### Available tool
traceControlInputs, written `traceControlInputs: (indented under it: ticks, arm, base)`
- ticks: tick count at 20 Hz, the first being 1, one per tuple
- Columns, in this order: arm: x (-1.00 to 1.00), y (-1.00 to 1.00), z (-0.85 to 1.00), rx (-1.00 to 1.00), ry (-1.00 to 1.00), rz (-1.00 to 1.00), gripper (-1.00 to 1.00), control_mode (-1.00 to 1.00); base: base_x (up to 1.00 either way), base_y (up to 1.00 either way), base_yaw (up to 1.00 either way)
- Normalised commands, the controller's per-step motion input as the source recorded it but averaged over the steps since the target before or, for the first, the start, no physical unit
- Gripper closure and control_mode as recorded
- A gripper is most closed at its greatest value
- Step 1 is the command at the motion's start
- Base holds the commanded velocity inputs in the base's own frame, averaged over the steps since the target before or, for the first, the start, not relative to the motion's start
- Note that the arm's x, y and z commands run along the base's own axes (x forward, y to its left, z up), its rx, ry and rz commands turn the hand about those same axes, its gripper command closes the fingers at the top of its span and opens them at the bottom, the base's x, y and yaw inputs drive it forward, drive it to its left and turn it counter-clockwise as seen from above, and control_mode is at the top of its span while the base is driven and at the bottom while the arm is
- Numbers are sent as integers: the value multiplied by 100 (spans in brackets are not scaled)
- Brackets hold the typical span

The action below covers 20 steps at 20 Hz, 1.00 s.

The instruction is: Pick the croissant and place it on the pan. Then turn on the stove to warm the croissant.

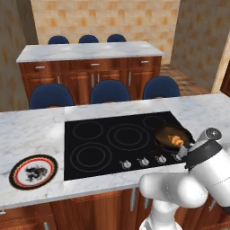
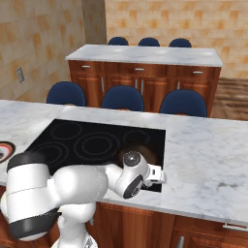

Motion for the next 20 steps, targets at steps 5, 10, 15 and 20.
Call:
traceControlInputs:
  ticks: [5, 10, 15, 20]
  arm:
    - [8, 0, -12, 0, 0, 0, -100, -100]
    - [24, -6, -12, 0, 0, 0, -100, -100]
    - [10, -2, -19, 0, 0, 0, -100, -100]
    - [0, 0, -16, 0, 0, 0, -100, -100]
  base:
    - [0, 0, 0]
    - [0, 0, 0]
    - [0, 0, 0]
    - [0, 0, 0]
